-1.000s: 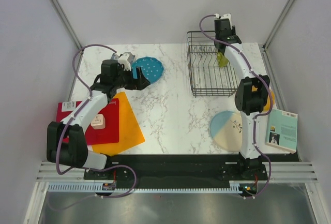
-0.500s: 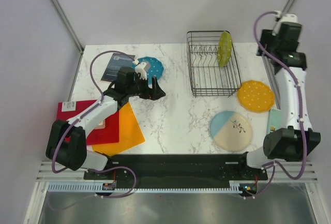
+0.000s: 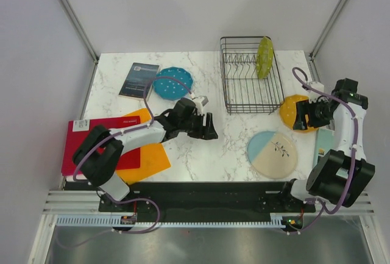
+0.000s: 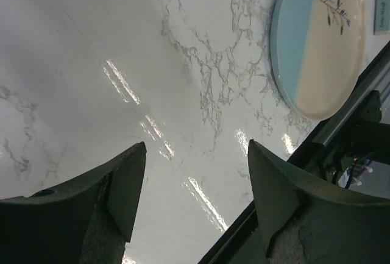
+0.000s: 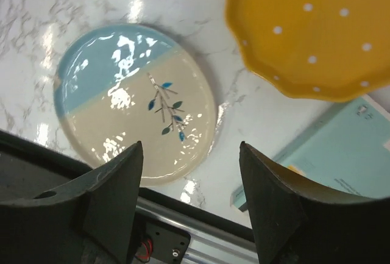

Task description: Load the plates into the dish rack

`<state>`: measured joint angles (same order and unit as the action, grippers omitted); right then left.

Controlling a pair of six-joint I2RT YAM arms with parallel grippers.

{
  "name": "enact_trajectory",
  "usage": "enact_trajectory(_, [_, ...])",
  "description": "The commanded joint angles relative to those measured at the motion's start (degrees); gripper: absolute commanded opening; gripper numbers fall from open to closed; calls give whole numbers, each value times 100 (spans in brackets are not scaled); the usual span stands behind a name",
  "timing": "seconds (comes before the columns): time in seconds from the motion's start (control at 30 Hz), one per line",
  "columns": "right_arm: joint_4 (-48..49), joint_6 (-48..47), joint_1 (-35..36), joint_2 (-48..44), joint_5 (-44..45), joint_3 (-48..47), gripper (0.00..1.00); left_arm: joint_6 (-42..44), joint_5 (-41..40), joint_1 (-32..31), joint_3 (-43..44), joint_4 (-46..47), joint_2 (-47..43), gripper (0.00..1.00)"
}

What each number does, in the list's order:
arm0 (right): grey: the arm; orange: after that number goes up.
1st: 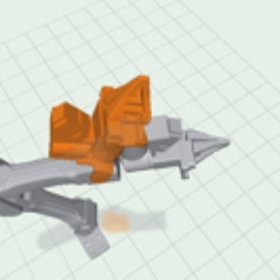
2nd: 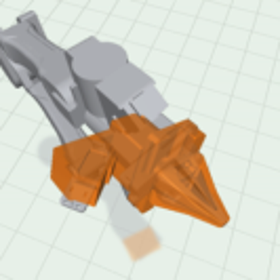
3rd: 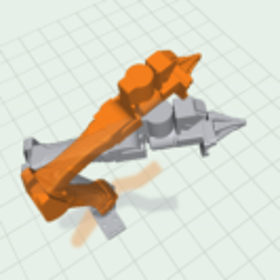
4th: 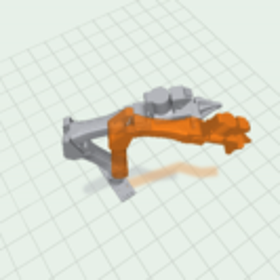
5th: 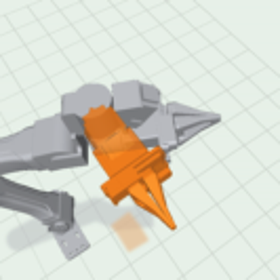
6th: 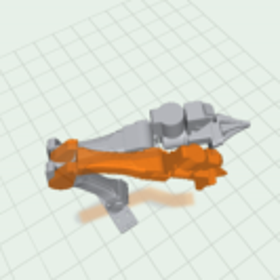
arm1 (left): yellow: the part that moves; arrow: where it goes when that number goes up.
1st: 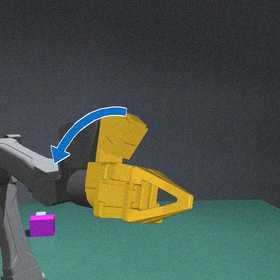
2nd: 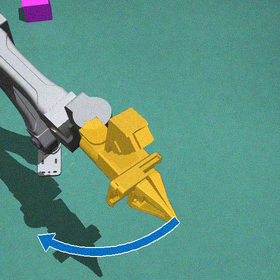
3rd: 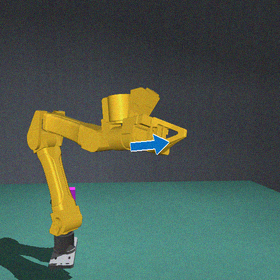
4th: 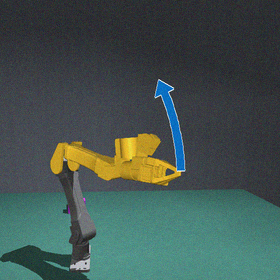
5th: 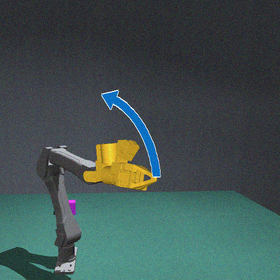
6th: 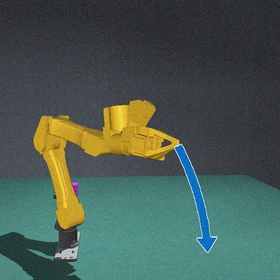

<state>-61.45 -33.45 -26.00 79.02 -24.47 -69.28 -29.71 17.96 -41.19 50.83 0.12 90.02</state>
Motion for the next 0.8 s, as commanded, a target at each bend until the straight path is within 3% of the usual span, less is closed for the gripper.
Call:
enact_trajectory(0.0, [-912,-2012,147,-457,-1235,386,69,-579,-635,-328,323,-328,288,73])
enact_trajectory(0.1, [-1036,-2646,665,-607,-1166,835,54,-343,-934,-302,340,-670,140,73])
enact_trajectory(0.13, [-1009,-2753,823,-642,-1131,959,43,-203,-960,-241,305,-750,-53,73])
enact_trajectory(0.27, [-597,-2833,1780,-731,-893,1504,20,96,-821,504,112,-1198,-554,74])
enact_trajectory(0.37, [-114,-2790,2298,-669,-770,1794,14,247,-881,874,-72,-1418,-818,77])
enact_trajectory(0.77, [1486,-2693,4153,885,56,1883,11,318,-1058,1736,-433,-1278,-1707,79])
